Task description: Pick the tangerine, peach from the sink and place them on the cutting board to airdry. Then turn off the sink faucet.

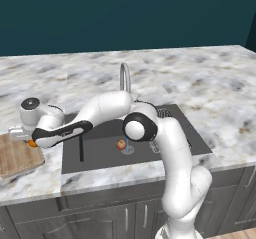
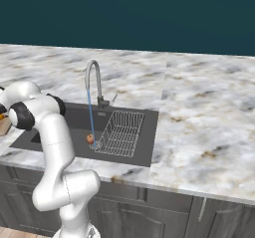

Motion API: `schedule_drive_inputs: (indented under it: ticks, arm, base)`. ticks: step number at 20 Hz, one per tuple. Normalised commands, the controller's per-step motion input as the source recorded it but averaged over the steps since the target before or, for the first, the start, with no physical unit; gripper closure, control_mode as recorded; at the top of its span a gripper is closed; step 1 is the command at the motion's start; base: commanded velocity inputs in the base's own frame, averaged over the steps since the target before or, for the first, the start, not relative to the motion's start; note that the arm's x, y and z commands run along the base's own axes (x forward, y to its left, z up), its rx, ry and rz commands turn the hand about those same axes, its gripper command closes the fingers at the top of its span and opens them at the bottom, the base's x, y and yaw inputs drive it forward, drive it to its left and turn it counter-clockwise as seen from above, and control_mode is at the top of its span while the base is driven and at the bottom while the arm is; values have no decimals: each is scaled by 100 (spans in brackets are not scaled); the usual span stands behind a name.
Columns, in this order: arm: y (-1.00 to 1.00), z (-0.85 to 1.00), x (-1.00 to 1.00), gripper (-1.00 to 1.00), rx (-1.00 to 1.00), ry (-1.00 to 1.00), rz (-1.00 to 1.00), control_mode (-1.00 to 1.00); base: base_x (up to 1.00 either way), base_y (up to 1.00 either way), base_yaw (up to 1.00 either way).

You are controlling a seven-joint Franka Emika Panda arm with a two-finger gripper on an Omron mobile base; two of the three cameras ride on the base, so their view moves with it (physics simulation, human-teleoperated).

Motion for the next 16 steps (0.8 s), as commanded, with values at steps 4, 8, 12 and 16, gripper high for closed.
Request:
schedule_drive_inputs:
  ticks: [4,8,12,16]
  arm:
    - [9,-22,0,100,0,0,-2,-100]
    - [3,-20,0,100,0,2,-2,-100]
    - [6,-13,0,100,0,2,-1,-100]
    - [8,-10,0,100,0,2,-1,-100]
  base:
    - [0,0,0]
    - [0,0,0]
    - [0,0,0]
    - [0,0,0]
